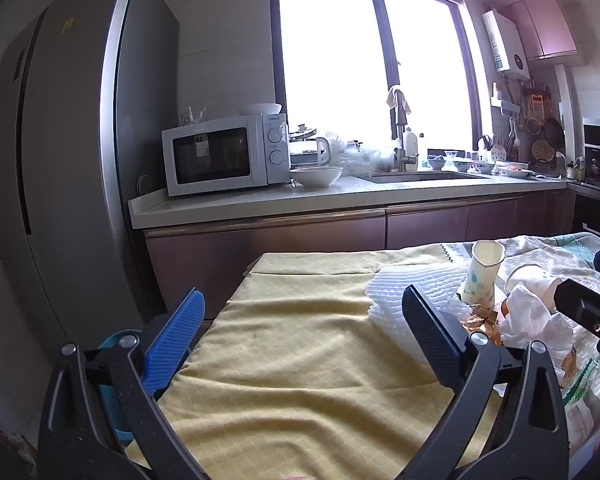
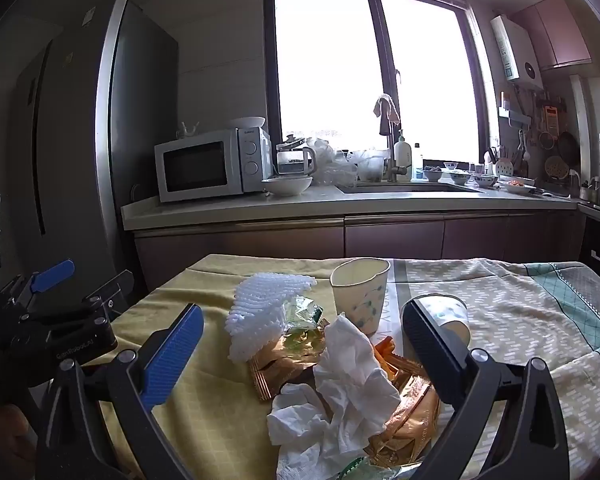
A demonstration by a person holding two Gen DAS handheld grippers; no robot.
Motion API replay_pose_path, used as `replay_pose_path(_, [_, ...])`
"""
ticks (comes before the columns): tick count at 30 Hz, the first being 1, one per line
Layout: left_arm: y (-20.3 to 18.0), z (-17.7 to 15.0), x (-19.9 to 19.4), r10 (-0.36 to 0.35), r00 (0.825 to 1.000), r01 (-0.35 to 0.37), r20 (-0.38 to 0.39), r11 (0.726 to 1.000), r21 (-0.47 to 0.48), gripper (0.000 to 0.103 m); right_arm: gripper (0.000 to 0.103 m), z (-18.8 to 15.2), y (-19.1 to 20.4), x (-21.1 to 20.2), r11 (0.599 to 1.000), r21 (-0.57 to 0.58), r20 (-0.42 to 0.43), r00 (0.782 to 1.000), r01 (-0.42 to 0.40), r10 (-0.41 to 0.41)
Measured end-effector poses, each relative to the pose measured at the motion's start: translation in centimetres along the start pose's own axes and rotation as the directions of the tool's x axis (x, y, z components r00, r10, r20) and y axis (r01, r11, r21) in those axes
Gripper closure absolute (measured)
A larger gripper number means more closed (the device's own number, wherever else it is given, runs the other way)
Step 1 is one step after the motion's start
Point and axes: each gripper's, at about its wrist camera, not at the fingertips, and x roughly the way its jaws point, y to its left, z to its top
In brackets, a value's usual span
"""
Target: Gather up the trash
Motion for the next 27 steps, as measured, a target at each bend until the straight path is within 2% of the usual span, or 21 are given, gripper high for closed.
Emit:
replay_pose_path(3, [-0.1,0.1,0.1,0.011,1.000,-0.011,-0.006,1.000,-0.009,0.006,0.007,-0.3,0.5,-1.0,0.999,-0.032,0.021,1.000,0.003,-0.002])
replay_pose_path(4, [-0.3,0.2,-0.1,0.011,1.000,-0.011,-0.003,1.000,-0.011,0.006,0.007,-0.2,1.0,-0.6,0.999,-0.046,-0.003,1.000,0.012,-0.012])
replay_pose_path(11, [1.0,-0.2,-1.3,-0.022,0.999,0.023,0.024,0.998,-0.054,0.006,0.007,0.1,1.3,-0.5,1.000,-0.030,-0.020,1.000,0.010,-0.011])
replay_pose_path(27, [1.2,-0.3,-1.5,-0.035,0.999,0.036,0.018,0.997,-0.075,0.006,0.007,0.0,1.2,-0.3,0.999,-0.033,-0.020,1.000,0.008,-0.009])
